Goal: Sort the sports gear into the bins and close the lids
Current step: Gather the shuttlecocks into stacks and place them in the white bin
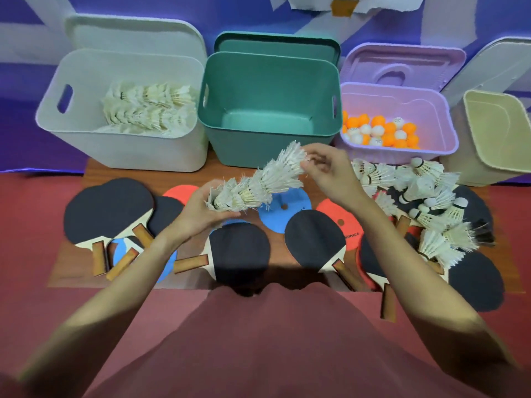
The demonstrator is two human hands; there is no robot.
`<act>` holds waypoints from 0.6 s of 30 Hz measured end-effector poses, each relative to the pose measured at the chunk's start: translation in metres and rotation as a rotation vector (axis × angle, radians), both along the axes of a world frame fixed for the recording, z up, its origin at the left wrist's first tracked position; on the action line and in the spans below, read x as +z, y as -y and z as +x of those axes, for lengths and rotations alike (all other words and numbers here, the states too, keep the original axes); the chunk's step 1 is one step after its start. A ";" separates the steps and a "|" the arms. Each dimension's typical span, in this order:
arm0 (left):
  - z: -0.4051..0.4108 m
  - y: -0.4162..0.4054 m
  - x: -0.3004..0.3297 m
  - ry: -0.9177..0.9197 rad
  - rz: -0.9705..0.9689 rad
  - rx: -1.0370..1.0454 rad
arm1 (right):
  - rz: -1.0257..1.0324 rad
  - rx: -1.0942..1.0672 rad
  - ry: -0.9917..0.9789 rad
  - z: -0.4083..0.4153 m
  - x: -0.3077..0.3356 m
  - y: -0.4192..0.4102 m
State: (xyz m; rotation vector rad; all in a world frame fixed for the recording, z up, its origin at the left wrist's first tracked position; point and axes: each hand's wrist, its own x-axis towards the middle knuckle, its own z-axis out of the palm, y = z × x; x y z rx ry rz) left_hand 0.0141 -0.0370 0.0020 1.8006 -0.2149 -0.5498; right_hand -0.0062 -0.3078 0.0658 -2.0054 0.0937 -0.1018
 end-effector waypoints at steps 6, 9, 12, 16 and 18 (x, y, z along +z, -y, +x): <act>0.046 -0.075 0.036 0.189 0.170 0.007 | 0.184 0.107 -0.091 0.045 0.019 -0.053; 0.078 -0.104 0.064 0.287 0.201 -0.021 | 0.175 0.120 -0.086 0.073 0.027 -0.077; 0.113 -0.130 0.095 0.405 0.286 -0.082 | 0.101 0.083 -0.078 0.106 0.032 -0.106; 0.168 -0.167 0.115 0.373 0.399 -0.049 | 0.049 0.076 -0.051 0.151 0.037 -0.146; 0.199 -0.181 0.115 0.388 0.400 -0.059 | 0.084 0.056 -0.065 0.171 0.033 -0.163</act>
